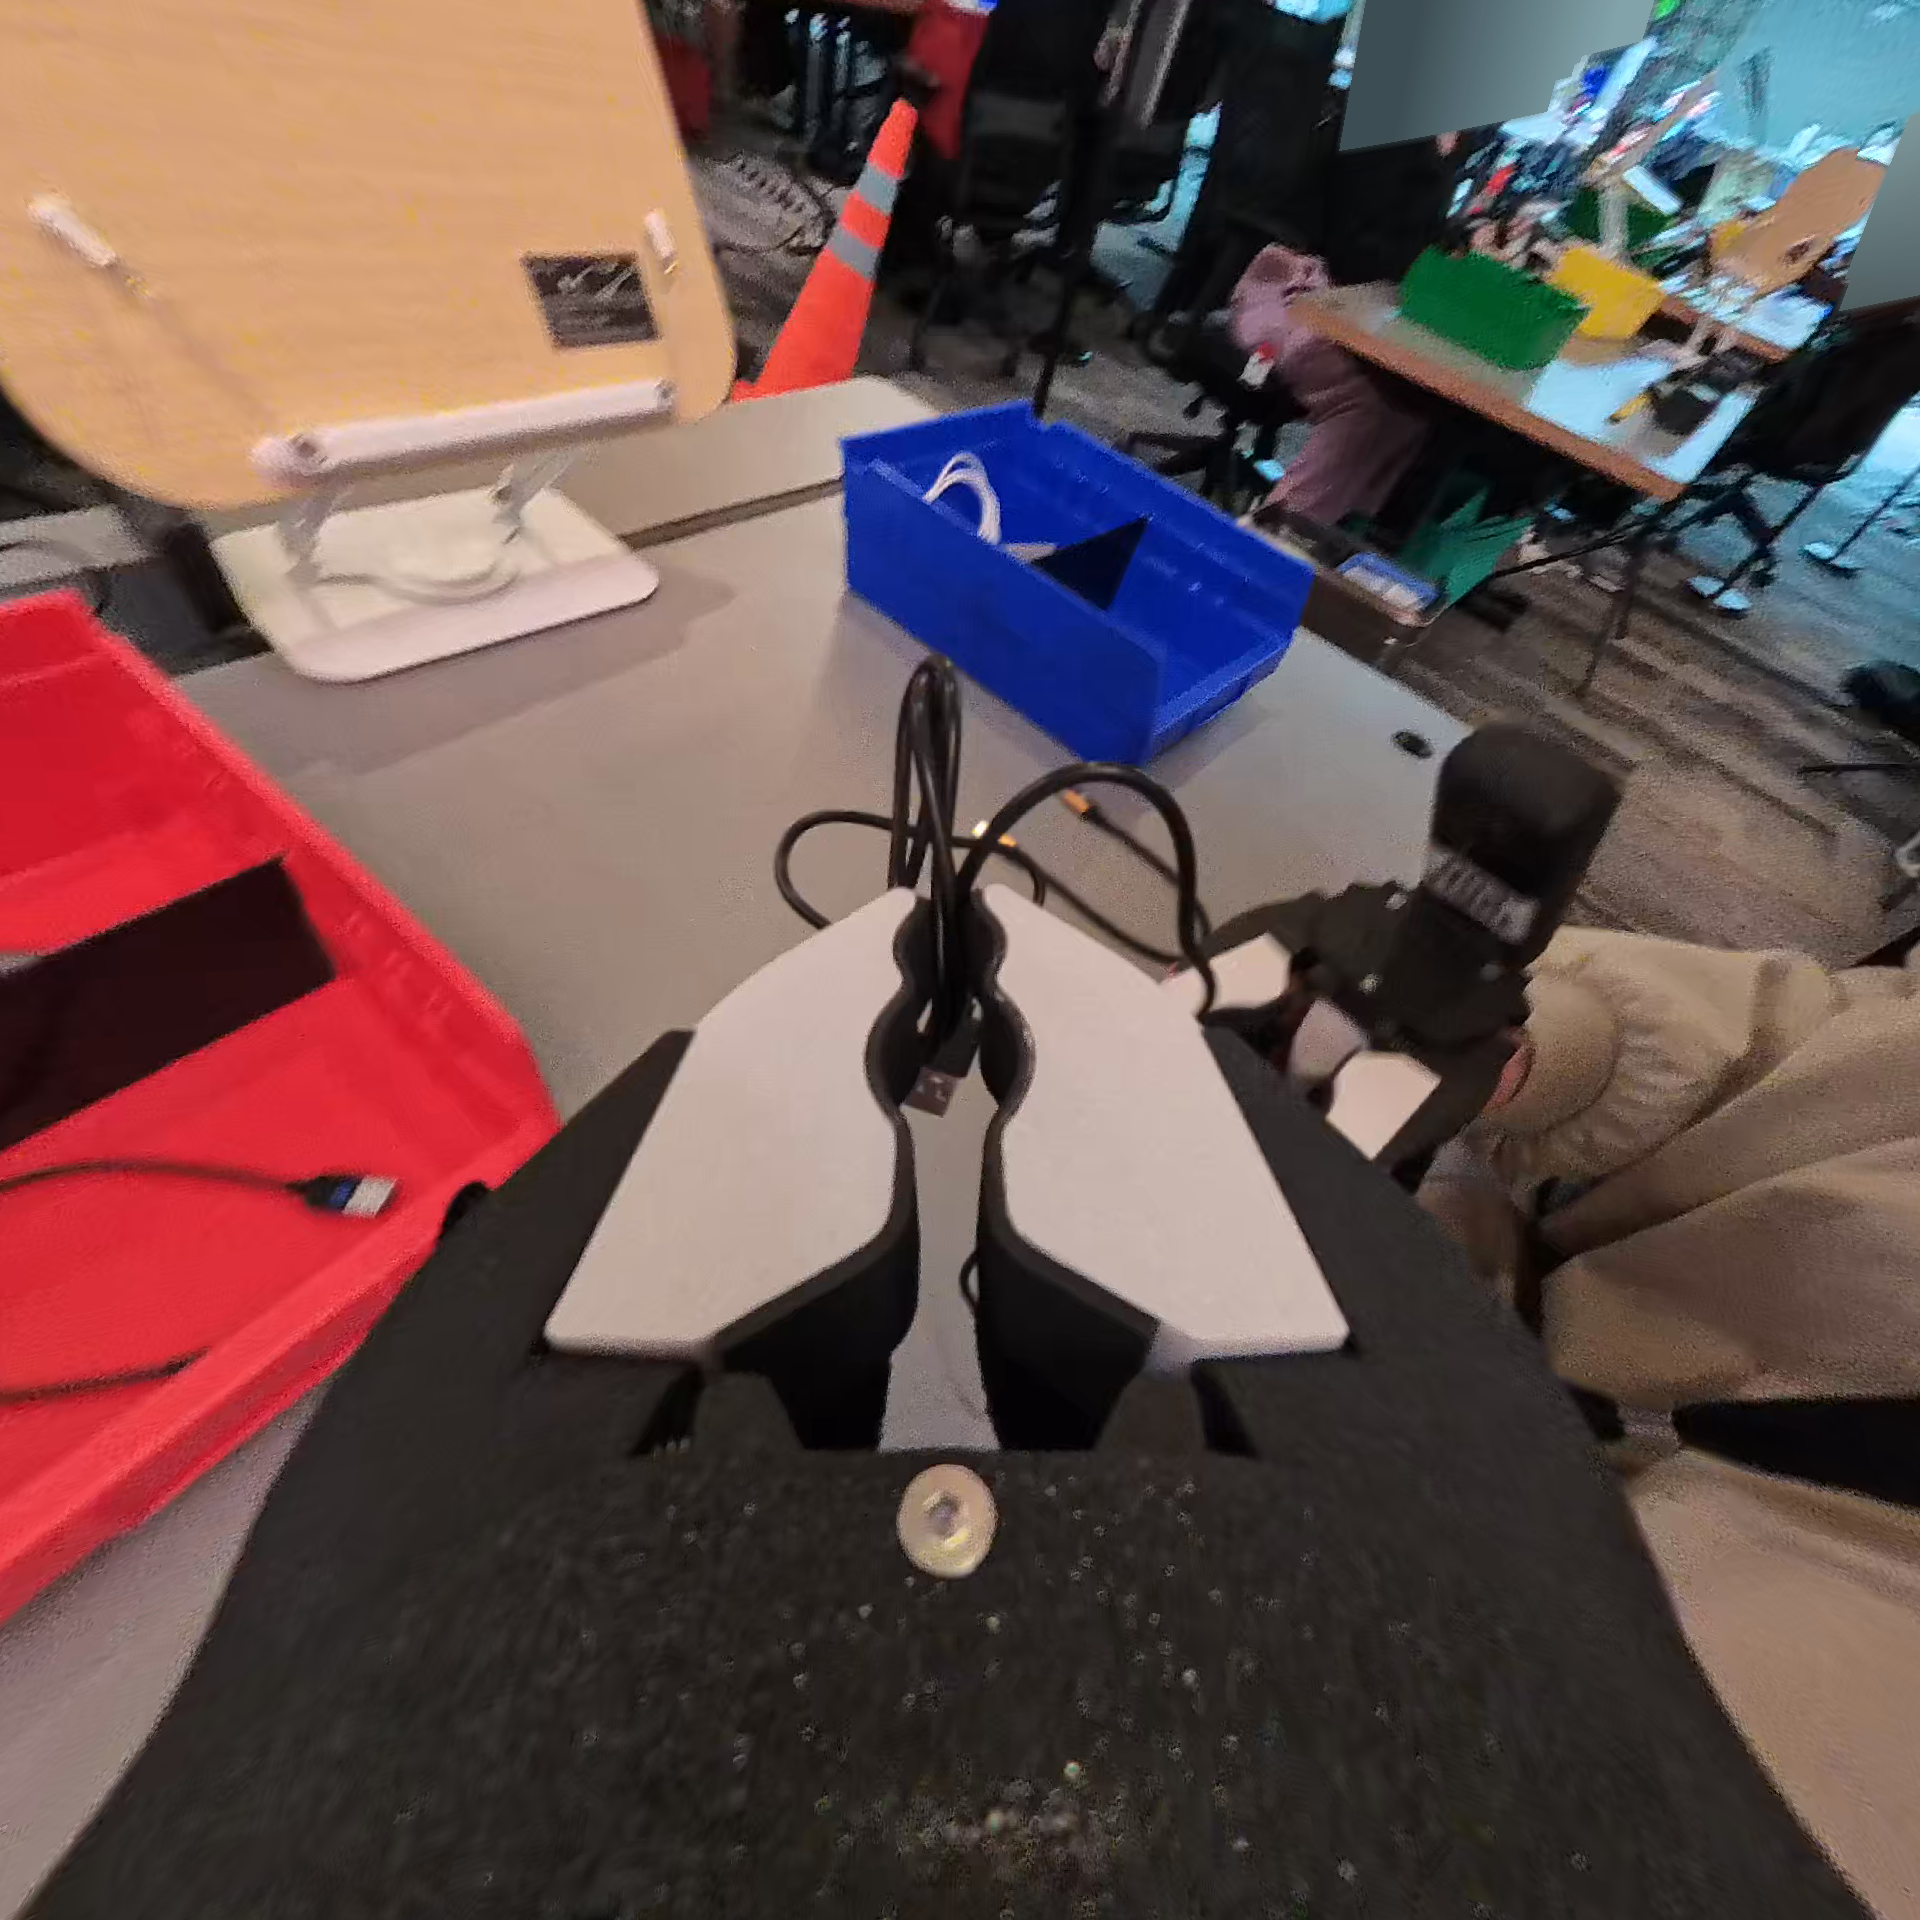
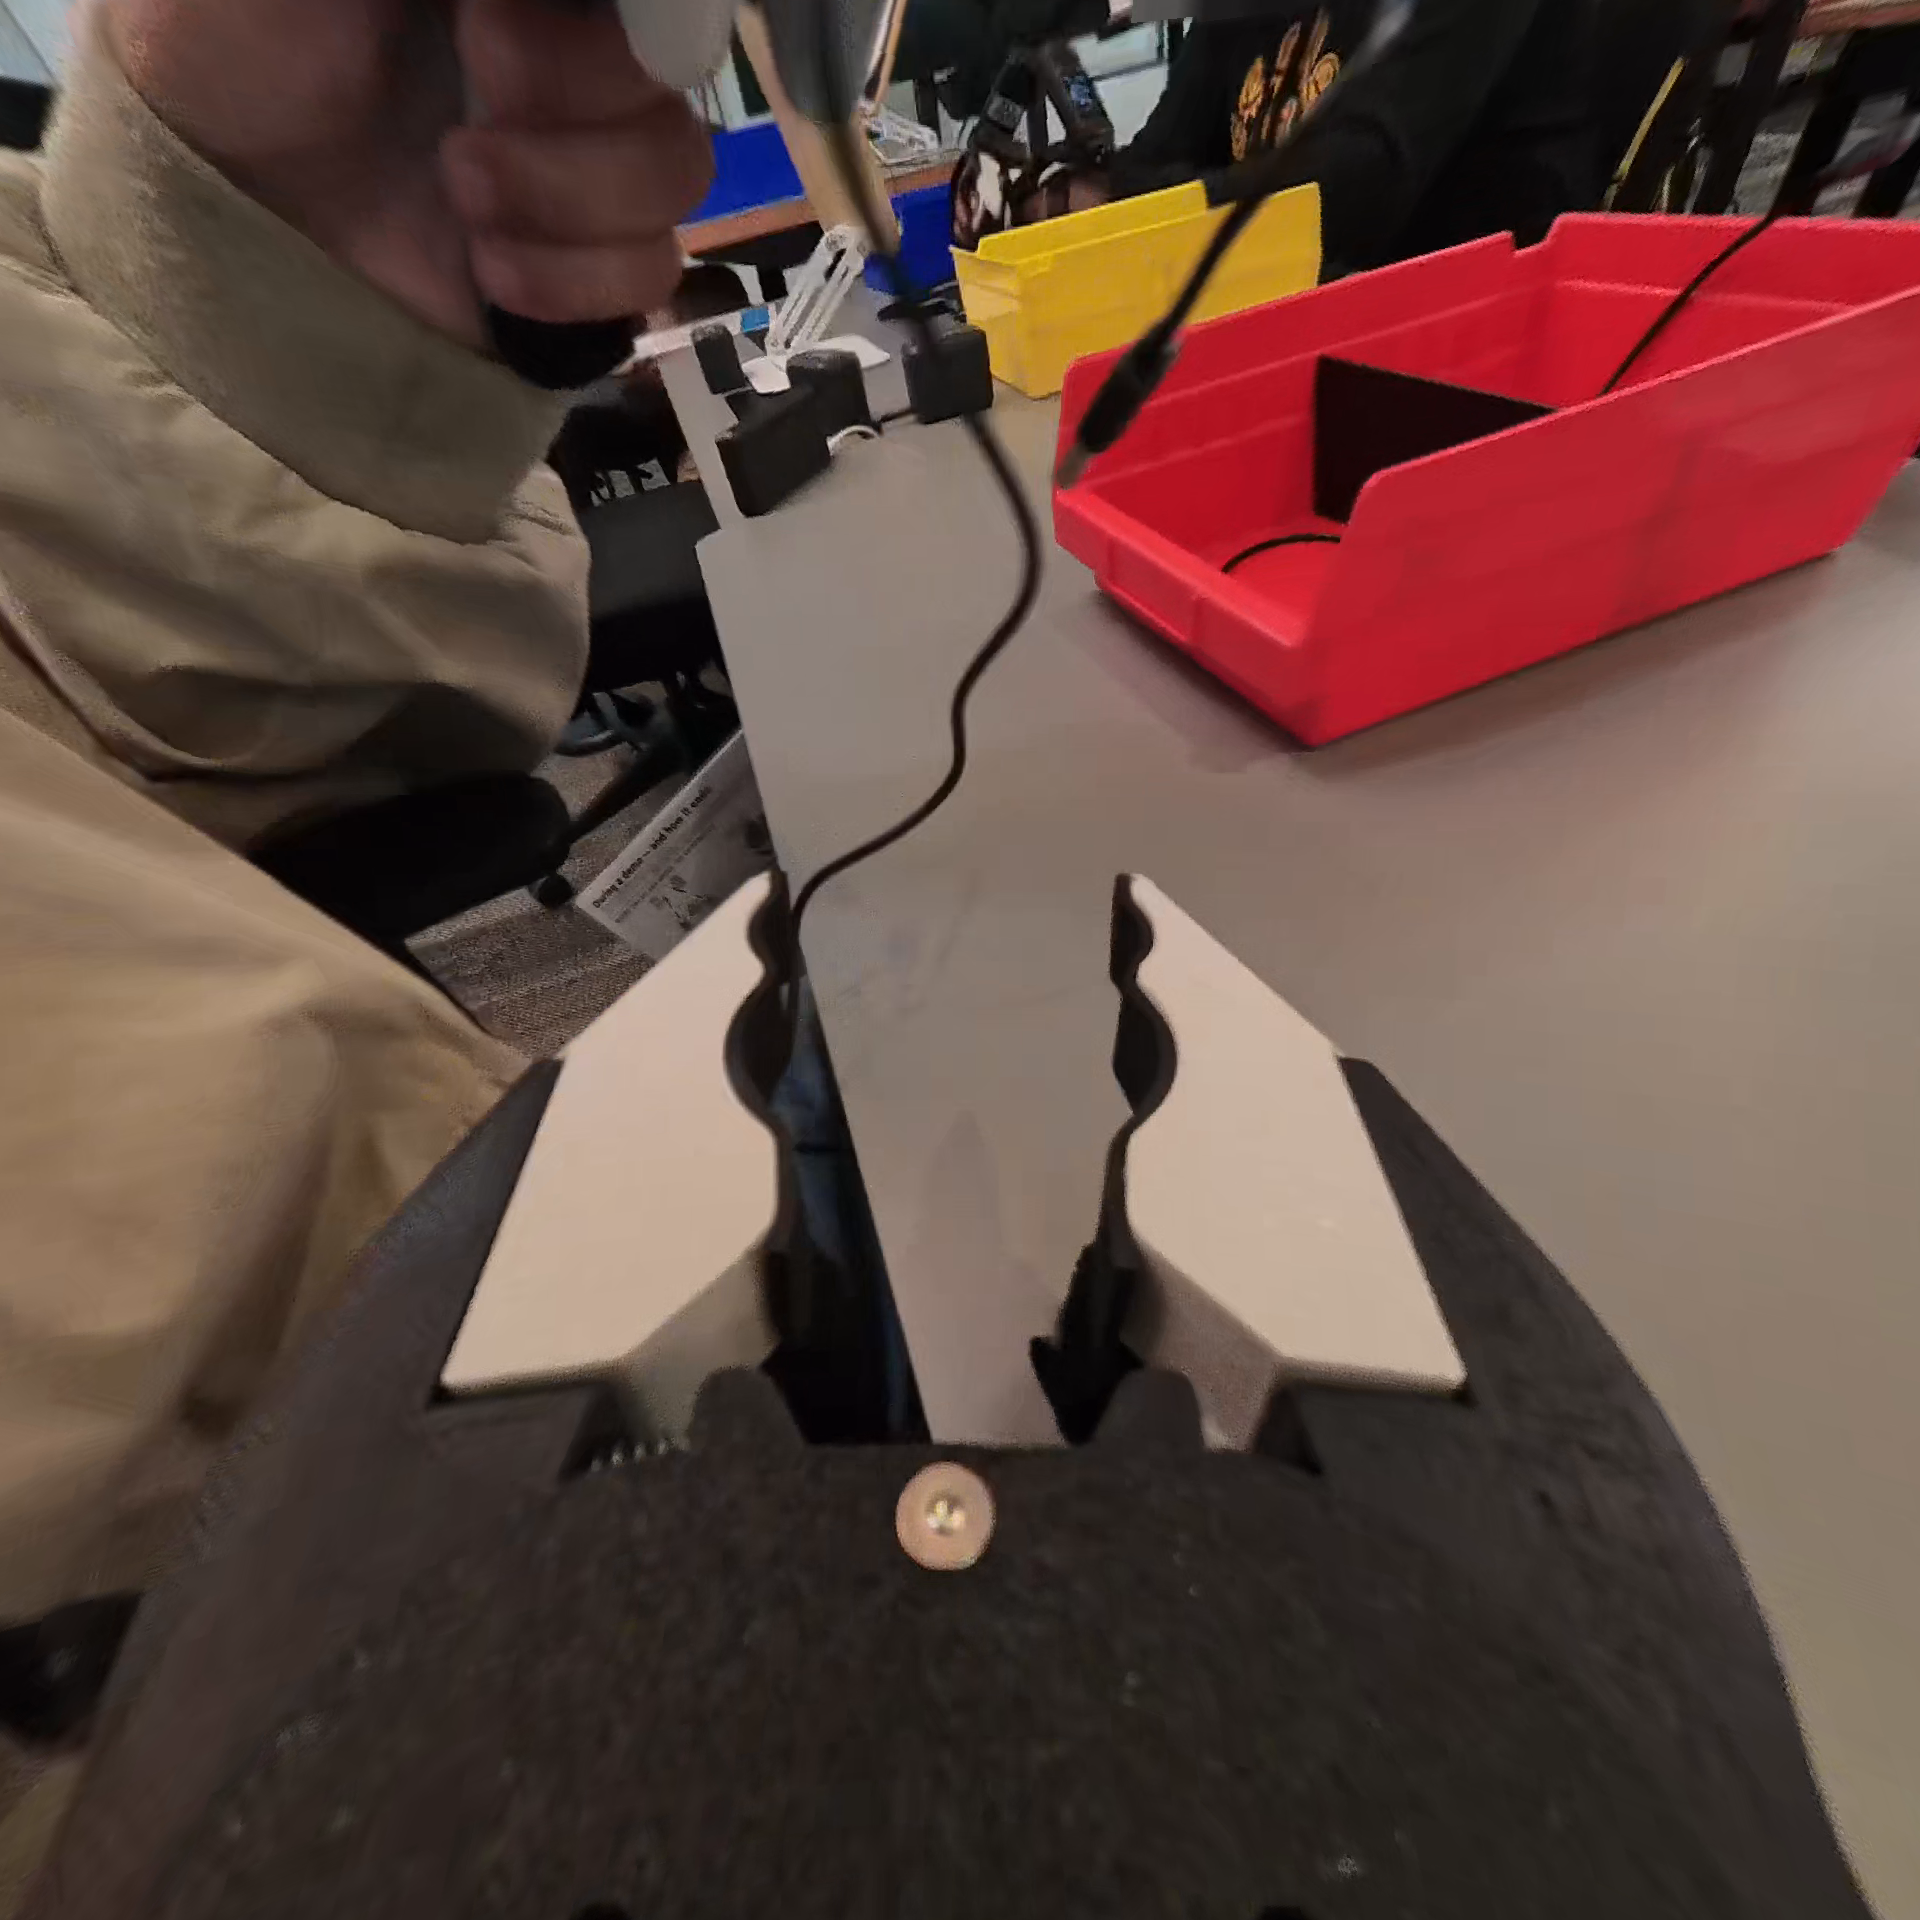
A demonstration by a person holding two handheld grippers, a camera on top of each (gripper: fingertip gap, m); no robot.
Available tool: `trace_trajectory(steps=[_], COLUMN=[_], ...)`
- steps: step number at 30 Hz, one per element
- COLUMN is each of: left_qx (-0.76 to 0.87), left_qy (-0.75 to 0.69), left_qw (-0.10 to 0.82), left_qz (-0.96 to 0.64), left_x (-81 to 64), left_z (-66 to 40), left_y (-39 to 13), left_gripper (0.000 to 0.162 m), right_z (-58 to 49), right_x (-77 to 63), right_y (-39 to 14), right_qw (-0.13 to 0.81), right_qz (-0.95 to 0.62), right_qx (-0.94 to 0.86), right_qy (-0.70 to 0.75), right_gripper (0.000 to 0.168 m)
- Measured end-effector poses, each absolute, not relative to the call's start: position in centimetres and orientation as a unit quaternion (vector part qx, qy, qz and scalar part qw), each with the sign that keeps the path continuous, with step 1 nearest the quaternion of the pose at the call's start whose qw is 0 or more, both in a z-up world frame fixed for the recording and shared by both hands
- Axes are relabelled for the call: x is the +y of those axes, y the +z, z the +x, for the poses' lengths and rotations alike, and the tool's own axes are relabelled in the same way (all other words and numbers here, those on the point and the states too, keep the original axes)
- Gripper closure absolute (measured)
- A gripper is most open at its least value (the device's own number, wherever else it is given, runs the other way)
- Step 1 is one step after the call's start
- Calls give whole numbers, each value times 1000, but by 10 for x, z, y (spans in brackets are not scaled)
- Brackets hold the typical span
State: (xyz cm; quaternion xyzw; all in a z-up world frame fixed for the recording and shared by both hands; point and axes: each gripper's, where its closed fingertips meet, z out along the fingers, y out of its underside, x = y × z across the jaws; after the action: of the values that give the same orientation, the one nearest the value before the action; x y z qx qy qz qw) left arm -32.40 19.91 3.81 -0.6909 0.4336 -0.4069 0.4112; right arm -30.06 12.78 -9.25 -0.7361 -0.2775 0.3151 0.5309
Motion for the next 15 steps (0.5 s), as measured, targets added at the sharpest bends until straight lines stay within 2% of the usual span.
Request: trace_trajectory(steps=[2,5,12,15], left_qx=[434,430,393,403], left_qy=[-418,-440,-503,-501], left_qw=[409,423,412,410], left_qz=[-686,-665,-651,-647], left_x=[198,195,192,189], left_z=[-306,-294,-286,-286], left_y=[47,63,80,85], left_gripper=[157,157,157,157], right_z=[-307,-314,-361,-377], right_x=[136,134,115,105], right_y=[-93,-102,-130,-147], right_qw=[531,506,421,379], right_qz=[-739,-751,-761,-774], right_qx=[-275,-272,-267,-309], right_qy=[309,326,416,402], right_gripper=[106,112,109,153])
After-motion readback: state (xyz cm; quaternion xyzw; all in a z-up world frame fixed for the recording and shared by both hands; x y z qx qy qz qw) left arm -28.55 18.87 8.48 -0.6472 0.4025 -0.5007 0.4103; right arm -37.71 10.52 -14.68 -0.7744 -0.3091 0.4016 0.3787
